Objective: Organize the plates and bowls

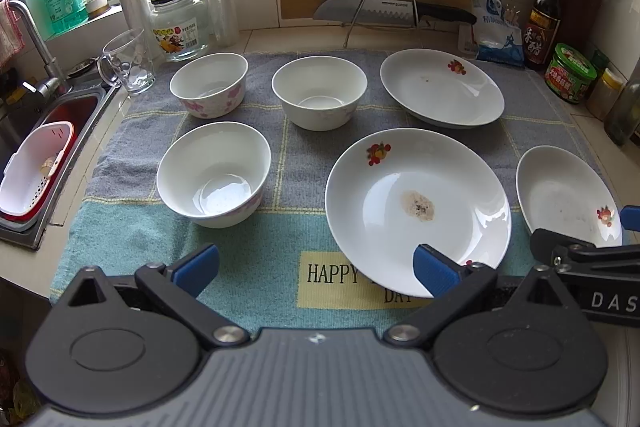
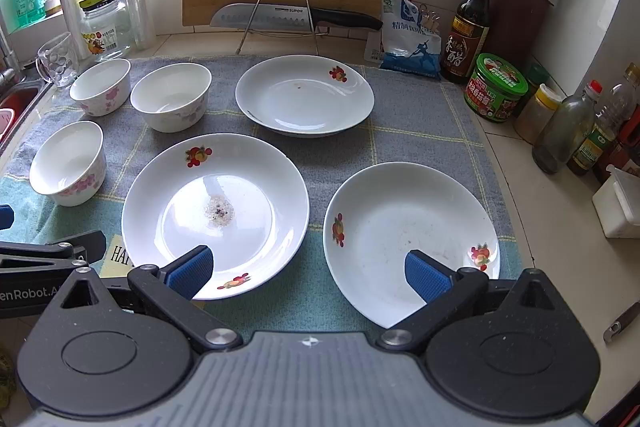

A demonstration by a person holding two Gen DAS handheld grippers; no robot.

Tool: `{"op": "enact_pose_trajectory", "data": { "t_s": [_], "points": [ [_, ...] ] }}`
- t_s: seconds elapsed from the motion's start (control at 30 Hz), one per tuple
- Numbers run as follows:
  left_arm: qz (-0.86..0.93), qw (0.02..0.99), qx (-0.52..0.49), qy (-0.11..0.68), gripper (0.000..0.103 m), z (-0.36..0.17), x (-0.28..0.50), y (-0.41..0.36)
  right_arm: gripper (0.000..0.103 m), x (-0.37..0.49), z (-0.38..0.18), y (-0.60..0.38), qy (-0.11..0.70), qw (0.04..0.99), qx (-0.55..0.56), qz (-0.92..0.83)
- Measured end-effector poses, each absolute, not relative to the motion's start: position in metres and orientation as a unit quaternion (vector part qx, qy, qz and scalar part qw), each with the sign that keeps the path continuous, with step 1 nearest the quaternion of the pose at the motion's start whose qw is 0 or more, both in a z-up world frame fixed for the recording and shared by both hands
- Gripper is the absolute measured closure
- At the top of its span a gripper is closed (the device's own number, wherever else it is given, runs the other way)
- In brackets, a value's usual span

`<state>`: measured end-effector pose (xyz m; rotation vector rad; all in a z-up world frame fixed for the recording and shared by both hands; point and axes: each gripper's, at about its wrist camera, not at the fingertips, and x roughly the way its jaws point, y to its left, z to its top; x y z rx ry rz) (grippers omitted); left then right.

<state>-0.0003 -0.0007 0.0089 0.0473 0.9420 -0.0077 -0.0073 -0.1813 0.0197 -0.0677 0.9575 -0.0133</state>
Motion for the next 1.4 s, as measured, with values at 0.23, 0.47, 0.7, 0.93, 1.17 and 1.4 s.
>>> {"op": "enact_pose_trajectory", "data": {
  "t_s": [0.23,0.47,0.7,0.93,1.17,1.4],
  "points": [
    [-0.004,0.892,0.021,0.452,0.001,0.0095,-0.0003,0.0005,0.000,-0.0070,0.0202,-0.1801,0.460,0.887,-0.033,-0.007],
    [-0.005,0.892,0.019,0.452,0.001,0.0091,-0.0004,0.0028,0.000,-0.0066,0.0200,-0.1792,0.460,0.887,-0.033,-0.008],
    [-0.005,0.893,0.019,0.450,0.001,0.0079,0.0002,0.0049,0.000,-0.0047,0.0206,-0.1769,0.460,0.887,-0.035,-0.008],
    [-0.005,0.893,0.020,0.450,0.001,0.0076,0.0000,0.0048,0.000,-0.0051,0.0204,-0.1774,0.460,0.887,-0.035,-0.008],
    [-0.005,0.893,0.020,0.450,0.001,0.0075,0.0001,0.0043,0.000,-0.0044,0.0202,-0.1775,0.459,0.887,-0.036,-0.009],
    [-0.005,0.892,0.021,0.451,0.001,0.0069,0.0020,0.0032,0.000,-0.0035,0.0199,-0.1771,0.460,0.887,-0.034,-0.010]
  ]
}}
